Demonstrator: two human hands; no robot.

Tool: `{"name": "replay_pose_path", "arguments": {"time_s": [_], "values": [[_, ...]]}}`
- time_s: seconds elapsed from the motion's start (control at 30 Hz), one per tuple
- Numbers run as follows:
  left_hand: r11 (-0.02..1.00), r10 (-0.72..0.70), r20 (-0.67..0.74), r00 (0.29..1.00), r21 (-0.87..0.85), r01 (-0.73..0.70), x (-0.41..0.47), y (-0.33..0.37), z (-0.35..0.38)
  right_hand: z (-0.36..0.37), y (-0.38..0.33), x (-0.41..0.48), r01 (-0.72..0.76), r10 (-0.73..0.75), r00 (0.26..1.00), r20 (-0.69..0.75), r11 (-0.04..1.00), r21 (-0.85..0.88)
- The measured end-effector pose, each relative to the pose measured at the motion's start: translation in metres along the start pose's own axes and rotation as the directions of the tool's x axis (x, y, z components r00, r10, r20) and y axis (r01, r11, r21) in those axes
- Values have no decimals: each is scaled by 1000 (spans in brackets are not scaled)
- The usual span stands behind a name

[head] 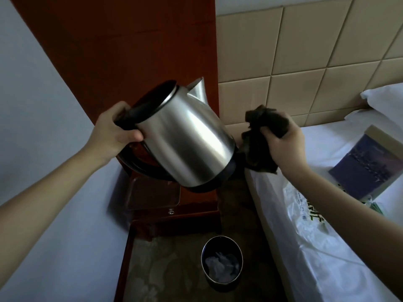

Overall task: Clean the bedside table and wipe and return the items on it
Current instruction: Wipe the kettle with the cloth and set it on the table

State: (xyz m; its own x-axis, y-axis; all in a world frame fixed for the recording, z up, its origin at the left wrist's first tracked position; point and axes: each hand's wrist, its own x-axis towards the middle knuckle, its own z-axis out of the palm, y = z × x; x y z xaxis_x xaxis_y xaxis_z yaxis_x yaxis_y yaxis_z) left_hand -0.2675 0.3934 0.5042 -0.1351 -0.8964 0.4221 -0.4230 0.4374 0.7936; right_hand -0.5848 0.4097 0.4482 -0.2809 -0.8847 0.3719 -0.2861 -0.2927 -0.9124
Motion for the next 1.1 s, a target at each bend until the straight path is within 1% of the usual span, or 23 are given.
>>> {"name": "replay_pose_path", "arguments": {"time_s": [0.07,0.1,0.17,0.23,0.3,0.33,0.37,0.4,0.43,0.47,0.5,0.53,0.6,0.67,0.73,0.77,0.8,0.87,0.9,0.97,1.0,1.03,1.1], "values": [[1000,29,44,999,6,-29,1,4,2,12,-7,-2,-72,73,997,-5,989,132],[999,40,68,997,13,-41,2,6,4,21,-11,-9,-120,110,992,58,971,206],[998,53,122,991,30,-57,2,7,10,37,-18,-33,-149,100,977,189,952,267],[996,55,178,983,64,-67,-1,8,14,44,-21,-48,-185,104,968,230,914,362],[992,53,222,974,103,-77,-7,9,16,40,-25,-47,-317,180,940,289,770,553],[989,54,236,970,121,-84,-9,10,17,38,-28,-44,-385,206,917,341,681,623],[986,57,246,967,137,-93,-11,12,18,34,-32,-40,-430,221,897,382,632,645],[983,63,252,966,153,-104,-12,14,19,32,-35,-36,-440,220,888,403,663,606],[980,66,255,965,166,-111,-11,16,20,30,-37,-34,-403,196,893,406,751,523],[980,64,256,965,167,-109,-9,19,22,28,-37,-33,-328,163,905,392,854,403],[983,59,260,964,155,-102,-8,21,23,26,-37,-32,-259,141,918,372,922,289],[987,54,273,961,134,-93,-6,23,25,23,-35,-30,-230,138,917,374,949,214],[992,32,317,948,104,-68,-6,22,28,18,-30,-29,-298,201,890,410,936,188],[992,-33,356,934,125,-13,-6,20,33,17,-21,-28,-407,309,868,388,891,200],[973,-145,345,927,222,69,-2,15,41,16,-16,-27,-536,441,833,333,793,290],[947,-247,327,912,279,156,0,13,45,14,-16,-25,-582,502,812,299,732,354],[905,-382,299,874,311,289,2,9,49,12,-16,-23,-596,540,802,254,702,389],[774,-631,269,728,288,564,3,3,57,7,-16,-19,-581,549,812,196,734,351],[711,-703,279,654,261,653,3,0,62,5,-16,-19,-573,532,820,213,761,305],[611,-775,327,540,173,772,1,-3,71,8,-15,-29,-580,498,794,349,791,192],[575,-788,346,509,117,810,-3,-3,78,13,-12,-36,-589,482,762,432,794,151],[548,-795,349,495,67,834,-6,-5,85,20,-9,-44,-596,472,732,491,793,127],[512,-804,336,491,-32,859,-17,-8,99,36,-2,-58,-595,463,709,531,798,98]]}}
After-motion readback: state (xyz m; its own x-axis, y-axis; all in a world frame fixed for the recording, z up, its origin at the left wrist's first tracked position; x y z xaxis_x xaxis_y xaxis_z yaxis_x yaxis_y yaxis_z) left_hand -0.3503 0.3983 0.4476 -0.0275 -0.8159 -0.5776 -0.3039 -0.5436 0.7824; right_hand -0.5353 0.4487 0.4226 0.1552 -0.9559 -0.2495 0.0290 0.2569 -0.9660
